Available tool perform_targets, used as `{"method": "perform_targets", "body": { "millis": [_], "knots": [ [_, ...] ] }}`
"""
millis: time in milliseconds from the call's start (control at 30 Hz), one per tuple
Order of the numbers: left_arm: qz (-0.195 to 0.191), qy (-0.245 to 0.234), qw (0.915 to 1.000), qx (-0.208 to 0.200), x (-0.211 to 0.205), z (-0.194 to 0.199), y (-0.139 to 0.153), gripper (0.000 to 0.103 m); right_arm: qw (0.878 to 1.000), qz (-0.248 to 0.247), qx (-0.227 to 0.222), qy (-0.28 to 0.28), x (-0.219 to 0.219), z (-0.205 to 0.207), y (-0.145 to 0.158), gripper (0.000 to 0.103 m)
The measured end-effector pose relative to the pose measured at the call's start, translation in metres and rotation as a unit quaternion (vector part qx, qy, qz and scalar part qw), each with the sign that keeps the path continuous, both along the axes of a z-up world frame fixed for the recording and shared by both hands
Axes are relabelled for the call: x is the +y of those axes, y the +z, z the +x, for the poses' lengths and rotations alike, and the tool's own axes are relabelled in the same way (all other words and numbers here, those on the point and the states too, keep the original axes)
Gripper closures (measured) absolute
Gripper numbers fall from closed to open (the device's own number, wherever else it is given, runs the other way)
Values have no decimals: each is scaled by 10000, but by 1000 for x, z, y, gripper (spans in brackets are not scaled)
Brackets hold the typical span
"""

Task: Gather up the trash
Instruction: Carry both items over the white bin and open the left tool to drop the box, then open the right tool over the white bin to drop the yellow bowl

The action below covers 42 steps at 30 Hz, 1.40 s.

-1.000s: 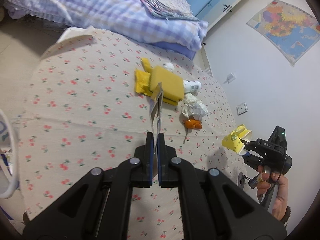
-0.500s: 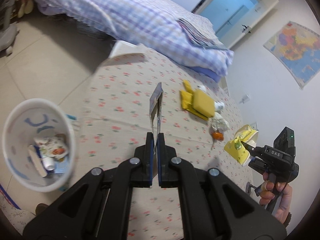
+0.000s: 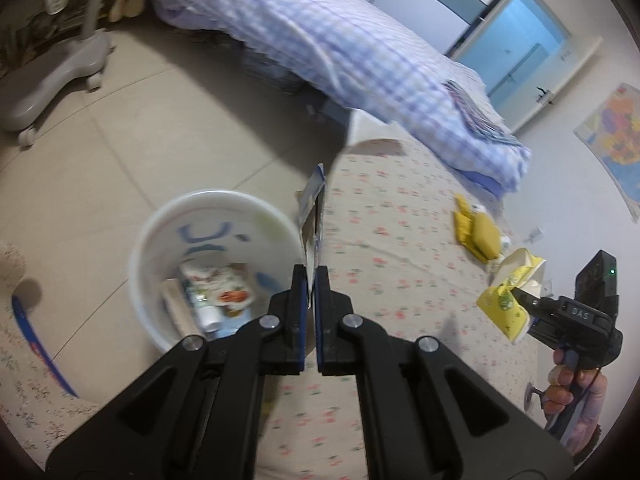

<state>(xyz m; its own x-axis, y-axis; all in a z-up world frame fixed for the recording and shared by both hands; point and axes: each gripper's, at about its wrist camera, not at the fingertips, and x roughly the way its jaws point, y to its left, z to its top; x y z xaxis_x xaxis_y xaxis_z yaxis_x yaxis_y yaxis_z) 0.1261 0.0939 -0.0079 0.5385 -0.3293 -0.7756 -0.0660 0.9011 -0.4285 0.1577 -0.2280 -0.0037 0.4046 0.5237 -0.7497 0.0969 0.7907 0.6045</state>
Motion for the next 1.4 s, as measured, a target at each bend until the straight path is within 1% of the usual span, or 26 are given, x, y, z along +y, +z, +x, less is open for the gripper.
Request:
{"method": "perform_targets", "body": {
  "millis": [200,267,300,333,367,433,467,500,567,633,667,767,833,900,1000,1200,1233,1267,1300,1333,1367,1400],
  "knots": [
    [100,313,9993,183,33,-5,-15,99,9994,-5,35,338,42,9,-5,76],
    [128,350,9991,203,41,-4,-21,97,9990,-10,46,447,57,12,-8,76],
    [175,340,9991,207,43,-3,-23,94,9987,-13,51,503,65,13,-9,76],
    [259,309,9989,238,44,-2,-25,82,9985,-16,52,542,70,13,-10,76],
    [394,308,9982,316,45,-1,-28,74,9982,-20,49,594,77,15,-11,76],
    [678,476,9957,412,49,-1,-31,27,9977,-52,39,670,87,16,-13,76],
    [768,529,9947,435,49,-2,-31,20,9974,-86,32,713,93,17,-14,76],
    [846,574,9937,448,51,-3,-31,17,9972,-108,27,739,97,18,-14,76],
    [992,611,9914,597,53,-3,-31,16,9966,-148,27,809,109,20,-16,76],
    [1134,638,9888,725,56,-5,-33,8,9960,-174,33,873,118,21,-18,75],
    [1210,671,9874,774,58,-5,-34,7,9957,-196,38,906,123,22,-20,75],
    [1464,736,9825,885,64,-12,-35,7,9946,-273,54,1004,136,26,-24,75],
    [1532,749,9811,918,69,-13,-36,7,9937,-323,79,1070,146,28,-29,75],
    [1541,808,9799,978,75,-16,-37,7,9930,-351,114,1125,156,30,-33,75],
    [1443,932,9790,1095,86,-18,-40,7,9919,-364,151,1207,169,33,-39,75],
    [1371,970,9790,1160,90,-21,-42,6,9894,-360,177,1397,193,34,-48,73],
    [1368,967,9791,1157,90,-21,-42,6,9892,-320,161,1424,195,35,-49,70],
    [1371,974,9791,1148,90,-21,-42,6,9890,-261,160,1450,197,36,-49,58],
    [1373,979,9790,1142,91,-21,-41,6,9890,-221,184,1453,198,37,-50,48],
    [1372,984,9791,1135,91,-21,-41,6,9896,-165,245,1406,197,37,-51,33],
    [1368,991,9791,1131,91,-21,-41,6,9903,-116,252,1360,195,37,-51,31],
    [1361,995,9792,1133,92,-21,-41,6,9905,-88,246,1352,194,38,-51,31]
  ]
}}
